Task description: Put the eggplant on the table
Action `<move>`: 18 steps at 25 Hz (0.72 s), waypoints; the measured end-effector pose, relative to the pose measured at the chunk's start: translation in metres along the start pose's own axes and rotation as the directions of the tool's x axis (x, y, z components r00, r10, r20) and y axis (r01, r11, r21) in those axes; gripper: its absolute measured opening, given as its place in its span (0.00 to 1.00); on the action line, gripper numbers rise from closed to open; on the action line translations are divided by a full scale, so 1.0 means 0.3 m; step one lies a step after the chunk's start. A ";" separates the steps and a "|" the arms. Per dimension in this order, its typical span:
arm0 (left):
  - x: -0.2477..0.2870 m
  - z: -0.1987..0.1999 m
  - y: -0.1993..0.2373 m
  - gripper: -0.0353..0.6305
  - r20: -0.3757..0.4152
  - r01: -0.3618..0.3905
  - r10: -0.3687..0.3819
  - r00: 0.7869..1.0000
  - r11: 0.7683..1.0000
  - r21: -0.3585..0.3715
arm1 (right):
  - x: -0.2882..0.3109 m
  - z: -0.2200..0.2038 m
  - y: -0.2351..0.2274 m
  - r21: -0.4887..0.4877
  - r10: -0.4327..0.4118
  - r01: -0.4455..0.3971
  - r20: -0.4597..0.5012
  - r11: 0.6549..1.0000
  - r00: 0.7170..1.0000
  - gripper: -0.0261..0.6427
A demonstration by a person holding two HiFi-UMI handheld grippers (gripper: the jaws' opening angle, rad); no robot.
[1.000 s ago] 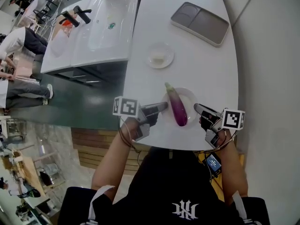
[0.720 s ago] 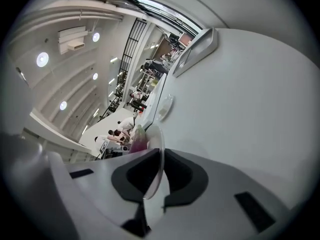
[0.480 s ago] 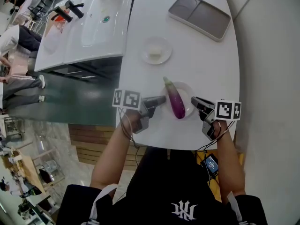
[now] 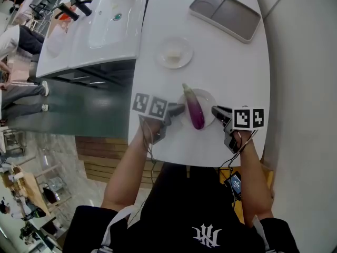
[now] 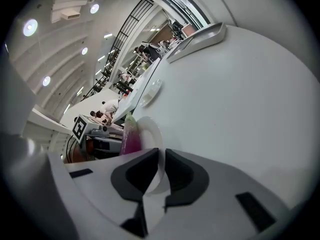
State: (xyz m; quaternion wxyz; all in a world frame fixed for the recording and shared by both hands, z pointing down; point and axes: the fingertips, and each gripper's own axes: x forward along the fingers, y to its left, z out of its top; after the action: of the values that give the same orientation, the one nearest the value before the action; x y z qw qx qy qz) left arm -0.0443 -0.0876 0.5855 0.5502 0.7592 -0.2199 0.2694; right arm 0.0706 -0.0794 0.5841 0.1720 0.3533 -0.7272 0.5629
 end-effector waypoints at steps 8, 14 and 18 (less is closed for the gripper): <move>0.013 -0.002 0.016 0.15 -0.053 -0.104 0.110 0.992 0.988 0.115 | 0.012 -0.006 -0.012 -0.043 -0.051 0.050 -0.021 0.998 0.998 0.08; 0.005 0.007 0.017 0.19 -0.074 -0.221 0.248 0.966 0.939 0.262 | 0.010 0.005 -0.005 -0.161 -0.141 0.135 -0.026 0.978 0.990 0.10; 0.008 0.013 0.023 0.22 -0.068 -0.300 0.345 0.936 0.885 0.357 | 0.017 0.014 -0.005 -0.263 -0.209 0.195 -0.025 0.945 0.978 0.12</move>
State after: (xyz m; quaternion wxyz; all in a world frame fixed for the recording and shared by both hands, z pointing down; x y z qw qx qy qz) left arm -0.0463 -0.0934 0.5909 0.3708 0.7767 -0.2569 0.4396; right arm 0.0688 -0.0851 0.5872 0.2925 0.3853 -0.7498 0.4514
